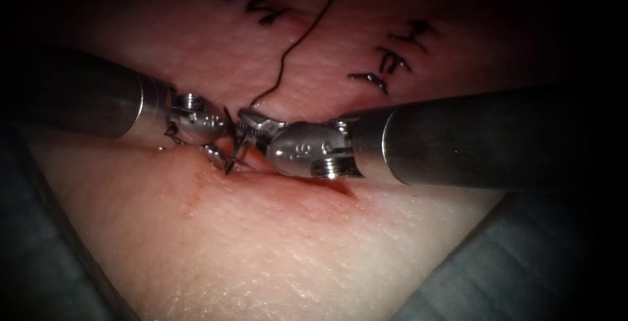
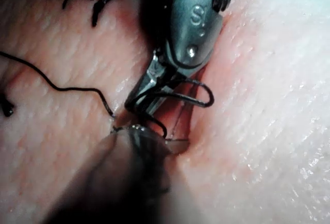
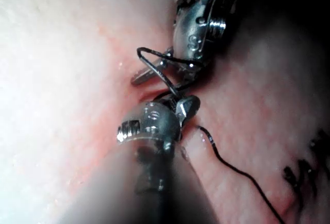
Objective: Wound Closure
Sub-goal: Throw the needle through the tissu beneath the incision
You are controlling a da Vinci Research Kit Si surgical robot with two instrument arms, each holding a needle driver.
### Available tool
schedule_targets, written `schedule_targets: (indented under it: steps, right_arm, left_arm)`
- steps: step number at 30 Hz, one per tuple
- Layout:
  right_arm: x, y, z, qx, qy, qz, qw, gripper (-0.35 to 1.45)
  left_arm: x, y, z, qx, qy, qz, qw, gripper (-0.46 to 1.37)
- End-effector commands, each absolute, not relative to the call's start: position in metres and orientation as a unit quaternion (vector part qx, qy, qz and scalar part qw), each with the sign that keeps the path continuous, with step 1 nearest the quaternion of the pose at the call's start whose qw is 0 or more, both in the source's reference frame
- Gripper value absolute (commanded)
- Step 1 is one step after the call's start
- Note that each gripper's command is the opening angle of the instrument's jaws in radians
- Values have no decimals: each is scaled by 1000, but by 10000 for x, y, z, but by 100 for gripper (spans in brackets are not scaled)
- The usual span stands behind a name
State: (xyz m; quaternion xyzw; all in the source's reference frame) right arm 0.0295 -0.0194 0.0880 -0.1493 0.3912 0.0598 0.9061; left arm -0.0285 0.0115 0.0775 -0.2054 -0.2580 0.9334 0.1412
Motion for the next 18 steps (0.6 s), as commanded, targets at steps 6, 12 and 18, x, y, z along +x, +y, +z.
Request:
schedule_targets:
  steps: [6,12,18]
  right_arm:
    - [290,-189,880,-151,392,74,904,-35]
    - [288,-186,882,-144,394,95,903,-35]
    - [289,-179,881,-138,401,149,893,-35]
  left_arm:
    - [-276,130,748,-212,-217,938,166,56]
    - [-270,134,723,-214,-194,940,182,40]
    - [-273,114,718,-228,-179,937,196,22]
